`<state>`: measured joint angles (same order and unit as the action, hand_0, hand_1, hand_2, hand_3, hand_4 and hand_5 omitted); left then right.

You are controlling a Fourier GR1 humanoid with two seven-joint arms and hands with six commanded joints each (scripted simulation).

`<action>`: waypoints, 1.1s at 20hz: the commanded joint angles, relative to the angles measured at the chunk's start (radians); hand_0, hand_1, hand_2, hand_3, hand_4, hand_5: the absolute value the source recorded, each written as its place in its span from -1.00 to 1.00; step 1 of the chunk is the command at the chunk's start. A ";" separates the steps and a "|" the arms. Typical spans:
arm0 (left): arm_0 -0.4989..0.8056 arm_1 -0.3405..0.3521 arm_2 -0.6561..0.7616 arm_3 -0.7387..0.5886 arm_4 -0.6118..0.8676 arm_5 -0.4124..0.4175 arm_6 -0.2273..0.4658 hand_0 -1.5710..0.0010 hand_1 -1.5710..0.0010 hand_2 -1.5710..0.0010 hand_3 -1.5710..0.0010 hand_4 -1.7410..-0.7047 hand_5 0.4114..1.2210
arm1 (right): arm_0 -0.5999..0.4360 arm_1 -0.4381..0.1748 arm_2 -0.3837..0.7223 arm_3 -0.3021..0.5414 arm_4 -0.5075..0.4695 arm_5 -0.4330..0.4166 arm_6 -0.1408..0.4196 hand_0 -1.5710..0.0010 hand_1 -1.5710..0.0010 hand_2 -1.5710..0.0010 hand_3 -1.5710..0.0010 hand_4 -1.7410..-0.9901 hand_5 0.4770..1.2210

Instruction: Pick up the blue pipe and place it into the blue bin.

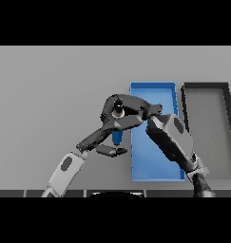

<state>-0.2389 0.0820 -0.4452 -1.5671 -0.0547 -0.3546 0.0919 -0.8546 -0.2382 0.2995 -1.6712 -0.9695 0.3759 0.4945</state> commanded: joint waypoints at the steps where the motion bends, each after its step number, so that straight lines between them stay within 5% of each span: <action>1: -0.001 -0.002 0.001 -0.006 0.008 -0.003 0.009 0.99 0.99 0.99 0.99 0.57 -0.79 | -0.044 -0.007 -0.017 0.005 -0.017 -0.011 -0.010 -1.00 -1.00 -1.00 -1.00 -0.34 1.00; 5: 0.002 0.005 -0.005 -0.020 0.001 -0.004 0.025 1.00 1.00 1.00 1.00 0.58 -0.81 | -0.209 -0.079 -0.104 0.124 -0.057 -0.028 -0.056 -1.00 -1.00 -1.00 -1.00 -0.35 1.00; 10: -0.003 0.011 -0.003 -0.027 -0.005 -0.001 0.029 1.00 1.00 1.00 1.00 0.64 -0.82 | -0.305 -0.155 -0.165 0.337 0.070 -0.107 -0.113 -1.00 -1.00 -1.00 -1.00 -0.35 1.00; 16: -0.003 0.020 0.007 -0.025 -0.002 -0.005 0.017 1.00 1.00 1.00 1.00 0.66 -0.82 | -0.231 -0.191 -0.185 0.599 0.175 -0.107 -0.141 -1.00 -1.00 -1.00 -1.00 -0.35 1.00; 22: 0.000 0.028 0.007 -0.026 -0.013 -0.002 -0.002 1.00 1.00 1.00 1.00 0.68 -0.83 | -0.057 -0.213 -0.140 0.637 0.242 -0.190 -0.078 -1.00 -1.00 -1.00 -1.00 -0.36 1.00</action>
<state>-0.2393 0.1097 -0.4381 -1.5931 -0.0673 -0.3567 0.0877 -0.9101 -0.4512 0.1595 -1.0337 -0.7288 0.1870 0.4173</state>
